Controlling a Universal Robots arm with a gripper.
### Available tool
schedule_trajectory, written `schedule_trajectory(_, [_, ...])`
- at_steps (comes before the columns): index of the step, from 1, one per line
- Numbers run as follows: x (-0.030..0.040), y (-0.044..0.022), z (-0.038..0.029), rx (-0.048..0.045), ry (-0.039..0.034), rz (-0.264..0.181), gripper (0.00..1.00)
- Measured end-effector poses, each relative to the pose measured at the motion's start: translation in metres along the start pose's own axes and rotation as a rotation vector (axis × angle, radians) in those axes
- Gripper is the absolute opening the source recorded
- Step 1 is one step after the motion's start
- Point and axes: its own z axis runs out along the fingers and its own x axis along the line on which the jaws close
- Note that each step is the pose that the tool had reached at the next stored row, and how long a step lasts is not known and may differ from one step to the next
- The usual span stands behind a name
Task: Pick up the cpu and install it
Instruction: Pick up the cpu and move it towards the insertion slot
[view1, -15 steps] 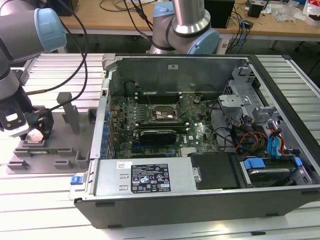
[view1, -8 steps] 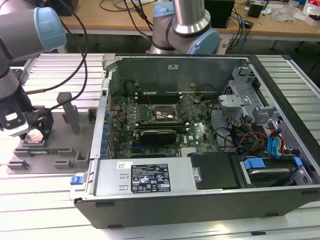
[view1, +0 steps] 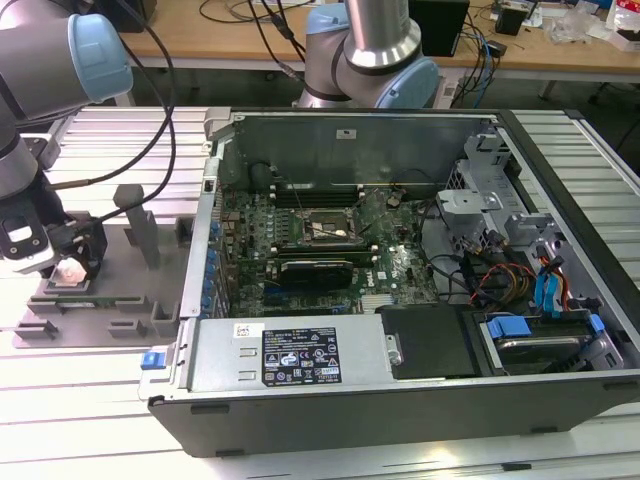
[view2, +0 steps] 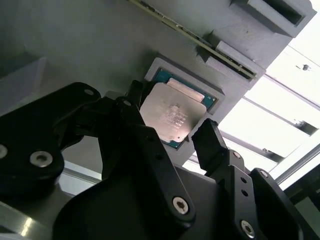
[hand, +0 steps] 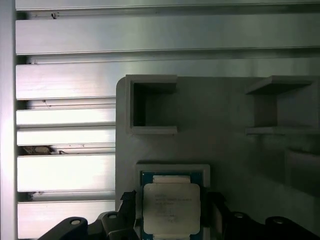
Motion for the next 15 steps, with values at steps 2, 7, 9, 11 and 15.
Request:
schedule_trajectory(2, [-0.0001, 0.0001, 0.0000, 0.0000, 0.0001, 0.000, 0.68])
schedule_trajectory(7, [-0.0001, 0.0001, 0.0000, 0.0000, 0.0001, 0.000, 0.66])
schedule_trajectory(9, [-0.0001, 0.0001, 0.0000, 0.0000, 0.0000, 0.000, 0.59])
schedule_trajectory(11, [-0.0001, 0.0002, 0.0000, 0.0000, 0.0001, 0.000, 0.59])
schedule_trajectory(15, [-0.0001, 0.0002, -0.0017, -0.0001, -0.0001, 0.000, 0.59])
